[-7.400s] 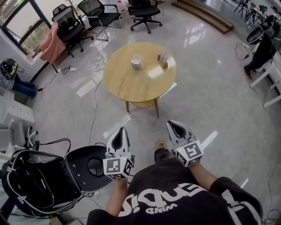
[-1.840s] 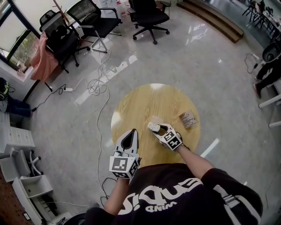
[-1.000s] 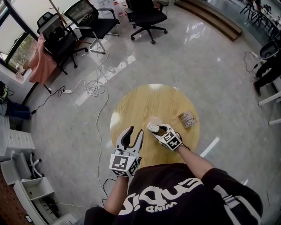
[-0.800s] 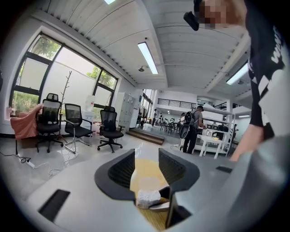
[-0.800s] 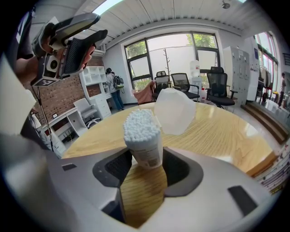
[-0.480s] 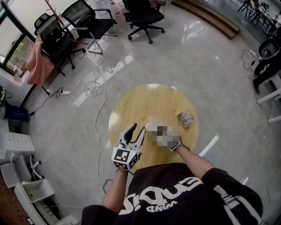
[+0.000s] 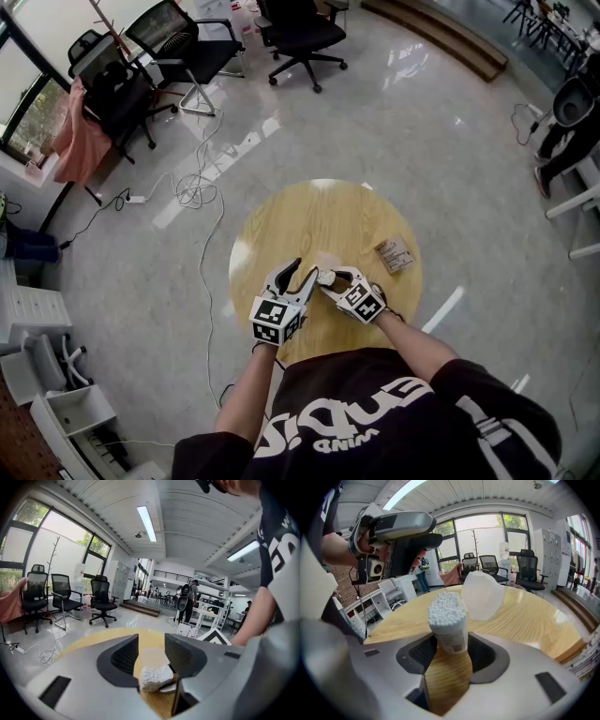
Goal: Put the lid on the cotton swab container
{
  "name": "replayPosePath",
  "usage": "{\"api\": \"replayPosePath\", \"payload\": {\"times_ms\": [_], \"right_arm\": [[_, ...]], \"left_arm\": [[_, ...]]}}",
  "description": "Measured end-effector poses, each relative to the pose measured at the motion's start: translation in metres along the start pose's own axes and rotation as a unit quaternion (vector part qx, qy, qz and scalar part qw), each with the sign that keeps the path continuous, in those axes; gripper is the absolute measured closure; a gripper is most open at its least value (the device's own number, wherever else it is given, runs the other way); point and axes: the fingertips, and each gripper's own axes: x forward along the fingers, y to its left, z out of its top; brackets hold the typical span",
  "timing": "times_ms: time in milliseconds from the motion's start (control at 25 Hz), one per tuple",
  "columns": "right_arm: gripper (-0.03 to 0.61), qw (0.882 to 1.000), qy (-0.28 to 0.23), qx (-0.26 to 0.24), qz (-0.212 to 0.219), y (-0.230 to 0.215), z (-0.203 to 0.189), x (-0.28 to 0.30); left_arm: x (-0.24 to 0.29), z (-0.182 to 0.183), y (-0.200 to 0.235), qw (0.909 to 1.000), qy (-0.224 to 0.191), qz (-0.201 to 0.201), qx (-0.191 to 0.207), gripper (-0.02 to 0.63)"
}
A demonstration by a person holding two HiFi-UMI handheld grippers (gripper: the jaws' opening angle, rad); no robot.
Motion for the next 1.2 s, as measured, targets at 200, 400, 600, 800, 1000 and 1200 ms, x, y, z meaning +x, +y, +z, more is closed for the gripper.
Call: {"api": "replayPosePath", "payload": {"times_ms": [200, 400, 600, 800, 1000, 1200], "right_arm": [[0.376, 1.000, 0.001, -0.003, -0.001, 0.001, -0.001, 0.001], [0.377, 1.000, 0.000, -0.006, -0.001, 0.001, 0.000, 0.004], [0.377, 1.000, 0.001, -0.005, 0.003, 0.004, -0.002, 0.006], [0.377, 1.000, 0.004, -0.018, 0.003, 0.000, -0.002, 0.004], [0.377, 1.000, 0.004, -0.019, 0.001, 0.002, -0.001, 0.002], [0.377, 1.000, 0.003, -0.019, 0.002, 0.000, 0.000, 0.003]], "left_arm": [[0.025, -0.018, 0.005, 0.9992, 0.031, -0.021, 0.012, 0.454], [0.045, -0.028, 0.012, 0.9978, 0.052, -0.040, 0.011, 0.448], [0.059, -0.035, 0.011, 0.9950, 0.063, -0.076, -0.009, 0.432], [0.070, -0.038, 0.011, 0.9933, 0.072, -0.087, -0.022, 0.428], [0.073, -0.035, 0.010, 0.9929, 0.065, -0.090, -0.042, 0.428], [0.081, -0.018, 0.014, 0.9947, 0.046, -0.082, -0.042, 0.428]]}}
